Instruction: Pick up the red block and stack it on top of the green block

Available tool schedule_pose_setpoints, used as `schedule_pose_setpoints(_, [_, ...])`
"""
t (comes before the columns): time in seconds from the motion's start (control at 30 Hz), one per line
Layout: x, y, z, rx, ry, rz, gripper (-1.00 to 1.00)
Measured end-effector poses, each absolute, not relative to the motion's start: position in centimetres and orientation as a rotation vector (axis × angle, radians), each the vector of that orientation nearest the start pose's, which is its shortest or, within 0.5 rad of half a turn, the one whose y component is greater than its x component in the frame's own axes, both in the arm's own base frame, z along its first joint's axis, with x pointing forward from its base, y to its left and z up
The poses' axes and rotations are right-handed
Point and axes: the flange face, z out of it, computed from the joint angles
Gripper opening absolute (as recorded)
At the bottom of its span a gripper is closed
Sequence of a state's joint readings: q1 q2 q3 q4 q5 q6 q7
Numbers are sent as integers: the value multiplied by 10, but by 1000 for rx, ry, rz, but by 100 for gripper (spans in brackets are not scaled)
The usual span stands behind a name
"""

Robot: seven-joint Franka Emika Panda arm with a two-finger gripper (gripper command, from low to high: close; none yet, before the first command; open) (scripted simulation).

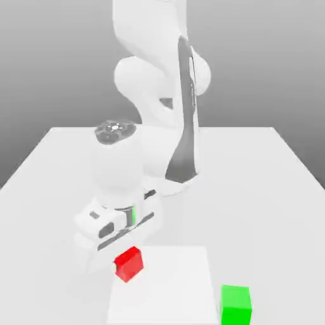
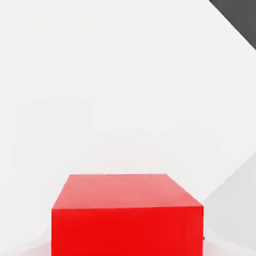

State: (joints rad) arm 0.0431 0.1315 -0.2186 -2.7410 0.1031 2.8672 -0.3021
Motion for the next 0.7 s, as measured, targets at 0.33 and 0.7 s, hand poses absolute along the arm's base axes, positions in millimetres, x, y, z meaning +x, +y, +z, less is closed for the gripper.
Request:
schedule_pose_setpoints(0.33, [445,34,229,-3146,8,1,-100])
schedule_pose_setpoints(0.7, [472,134,190,-3140,98,2,100])
